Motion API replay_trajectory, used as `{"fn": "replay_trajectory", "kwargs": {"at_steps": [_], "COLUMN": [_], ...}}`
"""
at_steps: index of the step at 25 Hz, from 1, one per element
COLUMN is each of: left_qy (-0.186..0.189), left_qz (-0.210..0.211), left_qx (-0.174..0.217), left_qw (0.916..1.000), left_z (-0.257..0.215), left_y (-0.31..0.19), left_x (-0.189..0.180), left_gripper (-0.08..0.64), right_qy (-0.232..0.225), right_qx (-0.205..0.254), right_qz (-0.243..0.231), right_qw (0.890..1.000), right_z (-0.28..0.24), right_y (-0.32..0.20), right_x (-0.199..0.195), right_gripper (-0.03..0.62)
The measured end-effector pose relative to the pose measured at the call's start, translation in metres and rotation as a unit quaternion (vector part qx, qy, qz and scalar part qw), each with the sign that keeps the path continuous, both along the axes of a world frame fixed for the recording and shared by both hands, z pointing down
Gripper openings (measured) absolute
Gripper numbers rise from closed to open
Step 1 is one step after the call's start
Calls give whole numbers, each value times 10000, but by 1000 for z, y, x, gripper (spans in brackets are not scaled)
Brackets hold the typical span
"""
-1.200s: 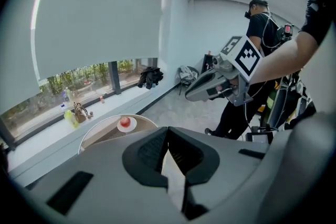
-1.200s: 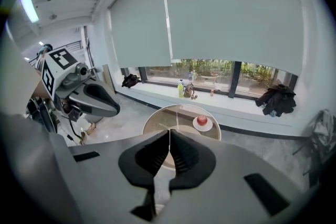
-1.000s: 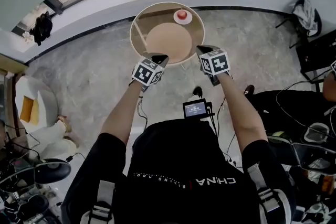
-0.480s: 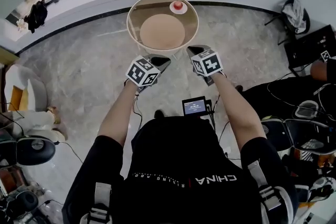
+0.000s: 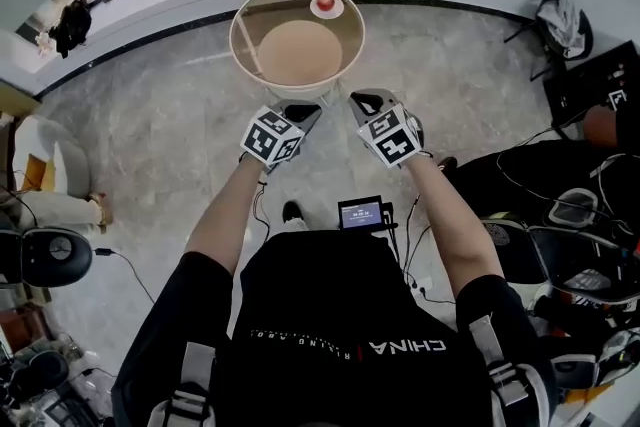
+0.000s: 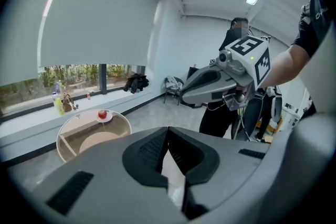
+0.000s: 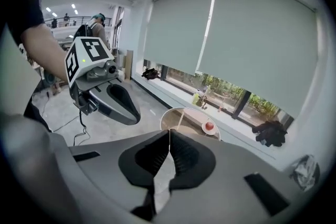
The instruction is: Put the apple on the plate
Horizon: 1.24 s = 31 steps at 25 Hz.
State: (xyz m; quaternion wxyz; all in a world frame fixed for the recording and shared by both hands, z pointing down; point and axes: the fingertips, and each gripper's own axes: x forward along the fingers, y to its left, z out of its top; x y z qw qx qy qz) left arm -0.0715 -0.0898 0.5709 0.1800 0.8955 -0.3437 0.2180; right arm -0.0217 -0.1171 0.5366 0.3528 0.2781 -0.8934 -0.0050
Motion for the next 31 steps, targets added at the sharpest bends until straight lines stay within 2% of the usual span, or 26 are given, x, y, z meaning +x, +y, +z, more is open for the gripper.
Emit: {"fn": "replay_trajectory", "kwargs": {"at_steps": [5, 9, 11, 15, 18, 21, 31], "left_qy": [-456, -866, -950, -955, -945, -937, -837], "left_qz": [-385, -541, -607, -642, -613, -598, -496], "left_qx": [323, 396, 442, 532, 558, 569, 612], "left_qw": [9977, 9940, 9926, 9919, 9921, 9922, 9934], "left_z": [-5, -10, -10, -12, -22, -23, 21], "left_y": [-6, -5, -12, -26, -13, -5, 45], "left_x": [21, 20, 13, 16, 25, 16, -1], "left_gripper": [18, 18, 18, 18, 18, 18, 18], "right_qy": [-419, -530, -584, -740, -758, -759, -790], "right_qx": [-195, -128, -105, -205, -218, -252, -258], "right_qz": [299, 319, 346, 482, 522, 586, 741], "right_qw": [9985, 9980, 9976, 9959, 9955, 9951, 9938], "right_z": [13, 5, 4, -2, -15, -16, 27], "right_y": [-6, 2, -5, -23, -12, -5, 43], "right_x": [27, 24, 18, 24, 35, 28, 15], "right_gripper": [32, 31, 31, 31, 31, 31, 31]}}
